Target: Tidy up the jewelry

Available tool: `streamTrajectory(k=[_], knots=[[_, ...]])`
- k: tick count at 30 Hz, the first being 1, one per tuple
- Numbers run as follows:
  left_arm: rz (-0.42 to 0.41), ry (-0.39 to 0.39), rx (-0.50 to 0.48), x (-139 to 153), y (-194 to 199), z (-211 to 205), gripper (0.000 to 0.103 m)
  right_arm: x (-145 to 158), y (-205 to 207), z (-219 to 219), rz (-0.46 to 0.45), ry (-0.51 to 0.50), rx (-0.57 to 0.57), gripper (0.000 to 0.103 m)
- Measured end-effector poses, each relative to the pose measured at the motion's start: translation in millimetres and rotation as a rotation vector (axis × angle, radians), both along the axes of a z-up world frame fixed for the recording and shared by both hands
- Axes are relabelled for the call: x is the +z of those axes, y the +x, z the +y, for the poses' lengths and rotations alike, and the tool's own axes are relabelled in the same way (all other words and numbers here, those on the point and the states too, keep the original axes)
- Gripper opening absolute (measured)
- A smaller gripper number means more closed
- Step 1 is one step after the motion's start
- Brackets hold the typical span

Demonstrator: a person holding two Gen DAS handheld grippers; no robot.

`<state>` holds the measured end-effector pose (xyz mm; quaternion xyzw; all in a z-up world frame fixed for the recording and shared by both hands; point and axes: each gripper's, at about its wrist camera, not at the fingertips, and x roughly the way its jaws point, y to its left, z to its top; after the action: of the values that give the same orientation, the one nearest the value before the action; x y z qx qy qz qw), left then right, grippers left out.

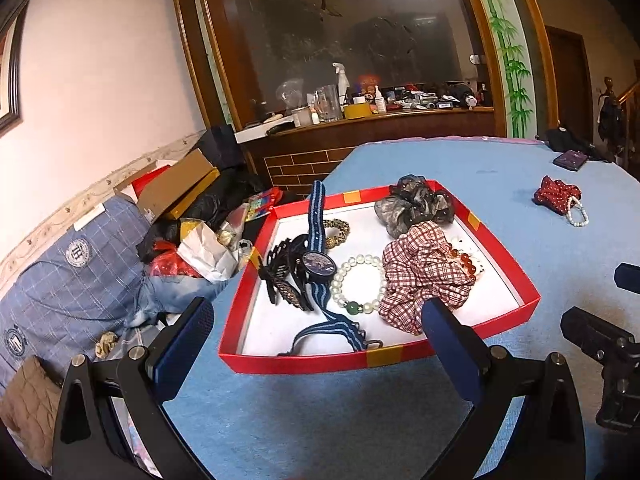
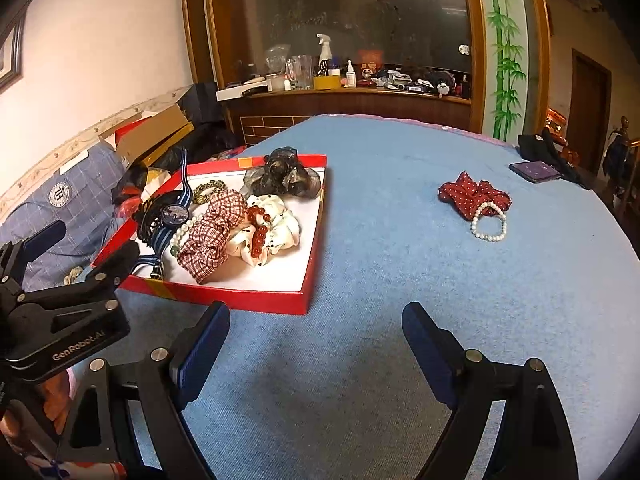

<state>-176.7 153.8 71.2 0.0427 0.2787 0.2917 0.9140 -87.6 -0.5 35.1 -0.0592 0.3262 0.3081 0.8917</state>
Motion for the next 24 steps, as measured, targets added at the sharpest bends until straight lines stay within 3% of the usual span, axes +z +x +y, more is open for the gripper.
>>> streamTrajectory(k=[8, 24], knots=[[0.02, -0.014, 0.033, -3, 0, 12, 0.103, 3, -7, 3, -0.048, -0.024, 0.002, 0.092], [0.061, -0.072, 0.04, -11, 9, 23, 0.103, -3, -2, 7, -0.02, -0.056, 0.001, 0.093]])
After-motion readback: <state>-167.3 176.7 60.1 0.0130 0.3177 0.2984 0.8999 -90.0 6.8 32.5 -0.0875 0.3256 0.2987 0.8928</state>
